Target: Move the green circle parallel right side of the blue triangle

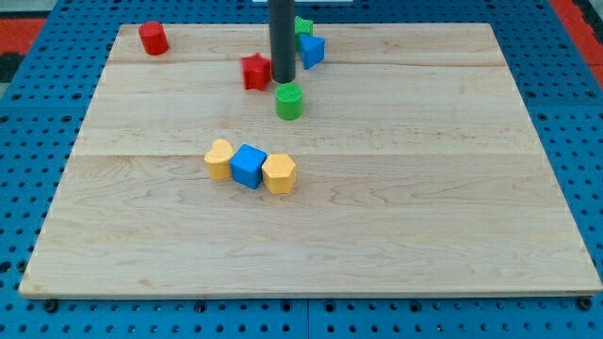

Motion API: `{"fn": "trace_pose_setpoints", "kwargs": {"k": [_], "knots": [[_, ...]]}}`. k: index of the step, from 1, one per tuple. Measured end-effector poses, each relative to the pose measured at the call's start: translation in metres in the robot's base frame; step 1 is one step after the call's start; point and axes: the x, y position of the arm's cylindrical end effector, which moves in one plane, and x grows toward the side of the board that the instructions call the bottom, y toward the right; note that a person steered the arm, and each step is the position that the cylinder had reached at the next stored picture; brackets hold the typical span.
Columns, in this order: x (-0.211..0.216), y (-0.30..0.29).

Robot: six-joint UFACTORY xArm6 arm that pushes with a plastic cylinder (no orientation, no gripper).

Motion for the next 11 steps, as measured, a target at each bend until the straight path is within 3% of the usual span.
{"fn": "trace_pose_setpoints", "kwargs": {"k": [1,2,3,4,5,6,7,8,9,10,11], "knots": [[0.033,-0.049],[0.075,-0.007],[0.048,0.067],[0.047,0.129],[0.003,0.121],[0.037,0.108],[0.014,0.048],[0.0,0.032],[0.005,-0.024],[-0.014,-0.025],[-0.022,0.063]]}}
